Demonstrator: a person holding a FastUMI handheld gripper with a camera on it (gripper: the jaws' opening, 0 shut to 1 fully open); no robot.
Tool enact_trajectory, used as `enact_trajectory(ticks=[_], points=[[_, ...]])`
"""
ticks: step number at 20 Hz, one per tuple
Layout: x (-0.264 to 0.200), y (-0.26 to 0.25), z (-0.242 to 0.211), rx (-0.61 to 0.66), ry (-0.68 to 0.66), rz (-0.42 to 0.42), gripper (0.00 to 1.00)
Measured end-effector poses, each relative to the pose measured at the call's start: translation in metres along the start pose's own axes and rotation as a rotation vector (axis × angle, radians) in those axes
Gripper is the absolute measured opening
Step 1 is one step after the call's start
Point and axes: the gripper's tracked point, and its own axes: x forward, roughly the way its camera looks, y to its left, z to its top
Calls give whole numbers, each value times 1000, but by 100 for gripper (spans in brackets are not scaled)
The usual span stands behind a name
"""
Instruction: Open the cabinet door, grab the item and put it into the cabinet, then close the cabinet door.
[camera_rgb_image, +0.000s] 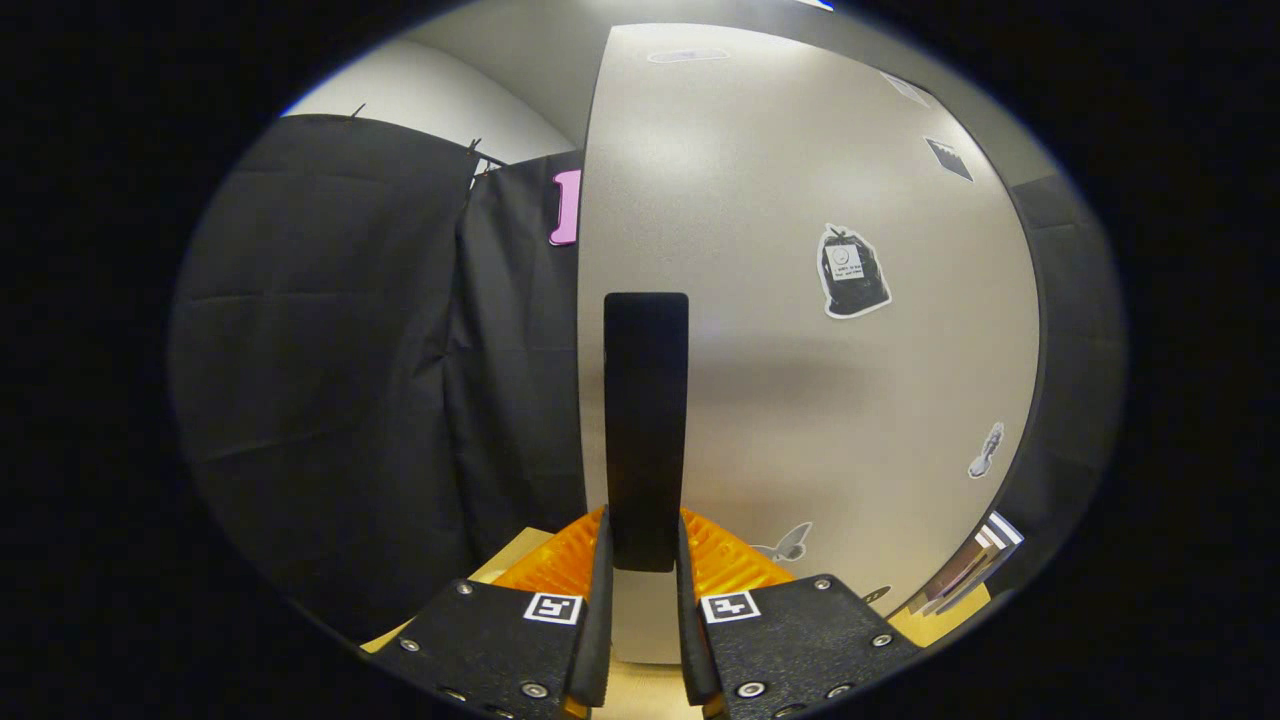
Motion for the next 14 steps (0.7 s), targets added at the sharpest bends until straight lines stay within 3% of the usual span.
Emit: enact_trajectory(ticks=[14], points=[[-108, -24, -17, -12, 39, 276, 29]])
